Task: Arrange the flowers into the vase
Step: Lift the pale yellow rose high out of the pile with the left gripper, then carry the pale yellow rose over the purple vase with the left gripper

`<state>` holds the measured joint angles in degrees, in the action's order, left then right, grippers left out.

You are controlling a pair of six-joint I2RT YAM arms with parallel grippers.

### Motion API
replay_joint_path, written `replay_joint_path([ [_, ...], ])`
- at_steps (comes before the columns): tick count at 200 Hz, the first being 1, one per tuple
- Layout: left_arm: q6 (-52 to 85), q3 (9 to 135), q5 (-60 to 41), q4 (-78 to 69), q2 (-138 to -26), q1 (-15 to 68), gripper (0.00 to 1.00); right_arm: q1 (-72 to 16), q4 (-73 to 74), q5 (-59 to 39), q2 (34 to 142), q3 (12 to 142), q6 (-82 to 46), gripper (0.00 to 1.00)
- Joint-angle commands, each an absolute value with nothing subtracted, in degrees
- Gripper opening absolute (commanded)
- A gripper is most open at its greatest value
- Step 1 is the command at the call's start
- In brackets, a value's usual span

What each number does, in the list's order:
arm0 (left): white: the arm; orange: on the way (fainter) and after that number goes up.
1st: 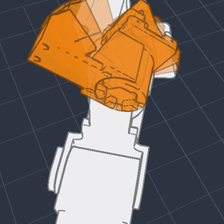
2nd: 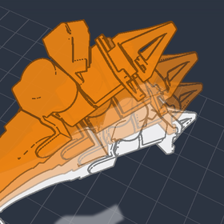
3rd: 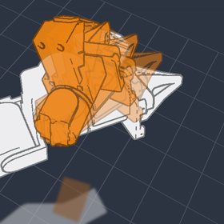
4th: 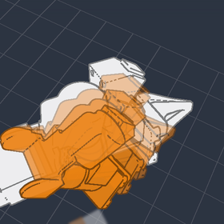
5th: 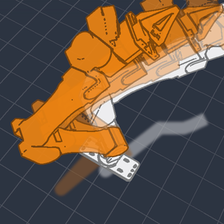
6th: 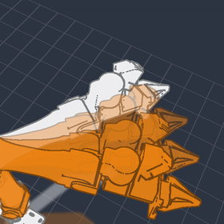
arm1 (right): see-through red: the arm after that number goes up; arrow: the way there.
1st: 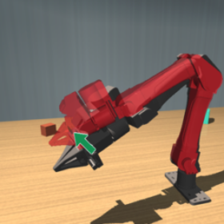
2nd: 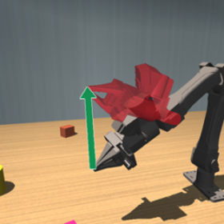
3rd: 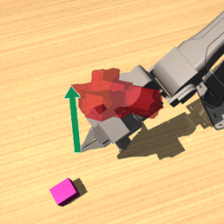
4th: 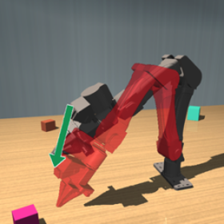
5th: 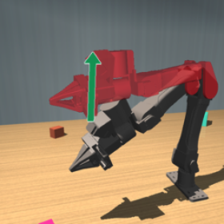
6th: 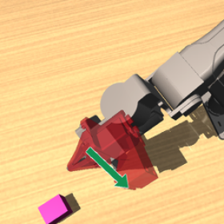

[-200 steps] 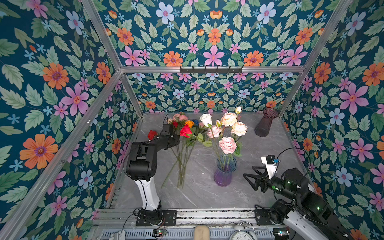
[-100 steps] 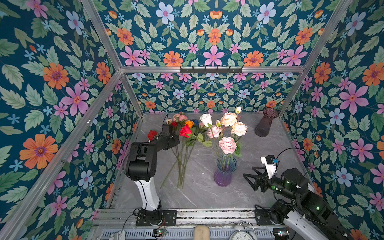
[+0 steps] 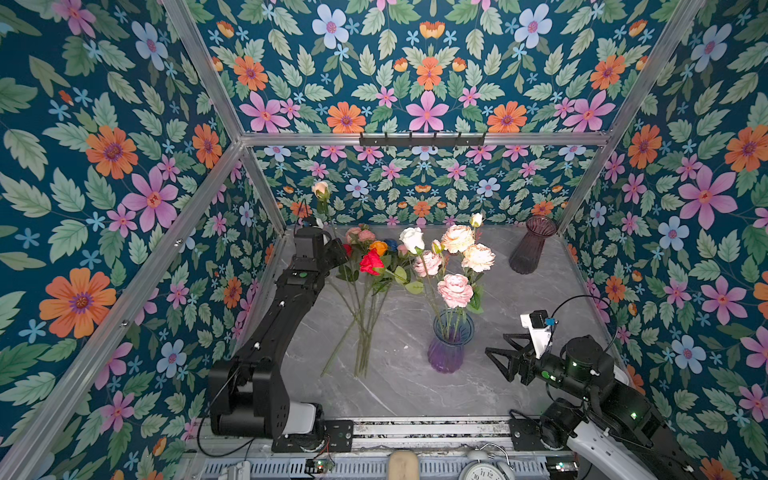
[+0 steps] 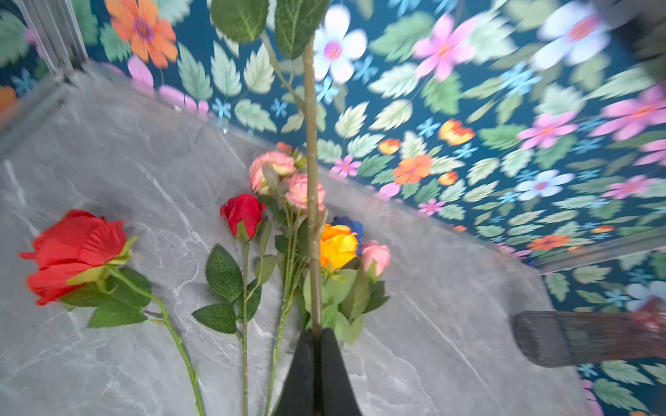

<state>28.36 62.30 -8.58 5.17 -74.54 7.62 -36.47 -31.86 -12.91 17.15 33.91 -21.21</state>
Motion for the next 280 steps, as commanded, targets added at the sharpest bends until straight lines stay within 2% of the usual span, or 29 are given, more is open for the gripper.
replay_joint_path([
  [1,26.52,58.39,-6.96,-0.27,-65.15,8.7,0.0,-36.56,-30.47,-12.79,16.04,34.6,-20.65,0.9],
  [27,23.83,55.28,-7.41,-6.61,-52.64,10.99,0.0,-36.52,-31.56,-13.07,16.88,37.1,-20.11,0.9],
  [46,25.47,53.52,-11.8,-15.37,-45.3,12.5,0.0,-36.55,-32.99,-13.41,18.39,39.63,-18.85,0.9],
  [63,29.85,56.03,-18.35,-20.79,-43.46,13.16,0.0,-36.53,-32.5,-15.42,19.13,41.07,-17.74,0.9],
  [91,41.21,59.76,-30.32,-33.48,-45.91,13.72,0.0,-36.56,-30.88,-15.09,18.96,41.57,-17.58,0.9],
  [120,46.55,56.98,-32.17,-46.31,-47.19,17.01,0.0,-36.54,-30.51,-14.86,19.04,41.79,-17.83,0.9],
  [145,41.41,53.58,-31.36,-51.83,-49.19,25.11,0.0,-36.53,-30.56,-15.06,18.74,41.75,-18.58,0.9],
  [175,26.08,51.42,-32.3,-55.77,-53.63,39.22,0.0,-36.51,-31.73,-14.82,17.9,41.91,-18.81,0.89],
  [195,17.79,50.89,-32.52,-56.99,-56.84,45.2,0.0,-36.48,-32.56,-14.46,16.99,41.97,-18.81,0.89],
  [280,15.31,53.26,-32.95,-64.08,-66.43,50.89,0.0,-36.48,-35.18,-13.45,15.74,43.07,-17.58,0.89],
])
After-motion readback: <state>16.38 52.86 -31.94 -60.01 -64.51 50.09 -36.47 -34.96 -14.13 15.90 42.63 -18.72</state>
